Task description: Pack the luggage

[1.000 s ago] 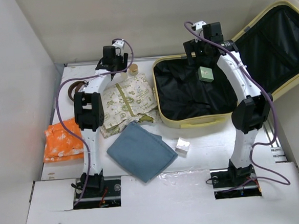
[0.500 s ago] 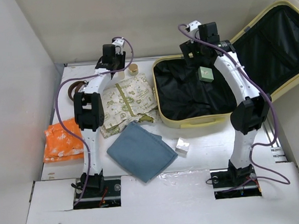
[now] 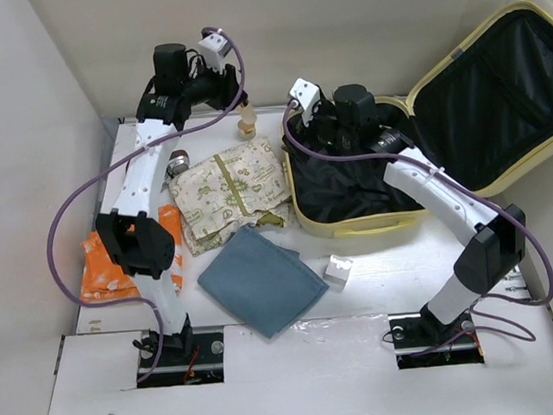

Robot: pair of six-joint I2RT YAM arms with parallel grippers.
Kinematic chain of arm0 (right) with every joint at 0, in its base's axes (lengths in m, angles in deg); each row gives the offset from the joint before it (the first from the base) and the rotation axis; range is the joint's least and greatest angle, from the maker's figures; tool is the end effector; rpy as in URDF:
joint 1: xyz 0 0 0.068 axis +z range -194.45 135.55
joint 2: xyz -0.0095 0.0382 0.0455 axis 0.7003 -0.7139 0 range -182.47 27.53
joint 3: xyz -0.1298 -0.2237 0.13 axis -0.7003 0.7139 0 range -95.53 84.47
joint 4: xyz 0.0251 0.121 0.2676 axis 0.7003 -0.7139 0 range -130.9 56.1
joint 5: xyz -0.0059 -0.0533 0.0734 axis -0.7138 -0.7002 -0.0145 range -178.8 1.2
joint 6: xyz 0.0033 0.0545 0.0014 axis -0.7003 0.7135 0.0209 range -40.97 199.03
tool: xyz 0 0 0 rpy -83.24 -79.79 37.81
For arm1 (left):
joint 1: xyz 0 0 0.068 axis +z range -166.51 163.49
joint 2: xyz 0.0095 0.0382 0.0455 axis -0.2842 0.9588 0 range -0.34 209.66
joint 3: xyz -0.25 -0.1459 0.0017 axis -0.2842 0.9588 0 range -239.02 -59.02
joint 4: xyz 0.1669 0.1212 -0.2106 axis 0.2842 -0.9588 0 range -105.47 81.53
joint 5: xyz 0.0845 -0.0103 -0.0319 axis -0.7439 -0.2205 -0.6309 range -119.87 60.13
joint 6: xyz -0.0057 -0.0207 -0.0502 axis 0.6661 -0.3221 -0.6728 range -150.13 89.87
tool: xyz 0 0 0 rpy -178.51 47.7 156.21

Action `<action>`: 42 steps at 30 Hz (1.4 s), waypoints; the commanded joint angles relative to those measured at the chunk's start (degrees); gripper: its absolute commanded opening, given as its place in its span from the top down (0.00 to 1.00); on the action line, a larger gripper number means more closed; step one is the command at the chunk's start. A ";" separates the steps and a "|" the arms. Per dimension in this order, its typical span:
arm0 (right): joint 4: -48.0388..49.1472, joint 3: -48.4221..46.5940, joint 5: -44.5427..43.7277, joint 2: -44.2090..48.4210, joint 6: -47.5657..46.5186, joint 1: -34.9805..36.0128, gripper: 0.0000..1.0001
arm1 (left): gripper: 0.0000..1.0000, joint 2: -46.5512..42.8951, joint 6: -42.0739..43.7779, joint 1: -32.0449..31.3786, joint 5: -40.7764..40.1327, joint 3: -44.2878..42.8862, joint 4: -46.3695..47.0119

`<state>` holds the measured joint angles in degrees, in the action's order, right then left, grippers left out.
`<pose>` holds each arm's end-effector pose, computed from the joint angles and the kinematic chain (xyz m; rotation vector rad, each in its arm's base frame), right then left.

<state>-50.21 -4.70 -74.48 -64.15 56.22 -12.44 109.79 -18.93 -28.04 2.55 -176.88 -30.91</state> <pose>0.3467 0.2273 0.4068 -1.0242 1.6047 0.3463 0.4742 -0.1168 0.4480 0.7392 1.6597 -0.5193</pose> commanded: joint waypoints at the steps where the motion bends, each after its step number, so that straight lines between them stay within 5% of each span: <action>1: 11.48 0.31 6.49 -1.66 1.27 0.07 0.00 | 1.00 -4.04 -0.47 -1.04 12.21 -1.49 -4.46; 13: 25.63 2.25 9.58 -6.49 12.00 1.21 0.00 | 1.00 -7.11 -4.43 -4.64 18.28 1.58 -5.69; 17: 26.95 1.71 8.09 -9.12 14.72 1.21 0.12 | 1.00 -7.64 -4.96 -4.64 19.34 1.58 -5.69; 22: 29.49 -0.22 9.32 -11.33 18.93 0.60 0.51 | 1.00 -8.17 -5.66 -4.64 19.87 4.83 -5.16; 25: 30.64 0.30 9.84 -11.33 19.47 0.60 0.89 | 1.00 -8.70 -5.14 -4.64 19.87 5.53 -5.16; 27: 30.64 1.27 8.44 -9.76 20.17 0.60 1.00 | 0.45 -8.70 -5.14 -4.64 17.09 5.54 -5.69; 29: 29.60 2.85 5.64 -8.26 20.70 -0.63 1.00 | 0.01 -8.09 -5.14 -4.64 14.09 4.76 -5.69; 37: -3.07 2.17 -8.34 -2.28 20.88 -12.04 1.00 | 0.01 -7.03 -5.93 -4.64 -13.05 3.08 -3.76; 42: -23.46 0.84 -18.08 -6.40 20.00 -20.30 1.00 | 0.01 -6.50 -3.56 -4.11 -19.49 7.55 -3.23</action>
<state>-57.86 -1.53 -84.05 -69.07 76.37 -28.70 104.83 -23.74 -32.52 -8.92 -171.37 -36.04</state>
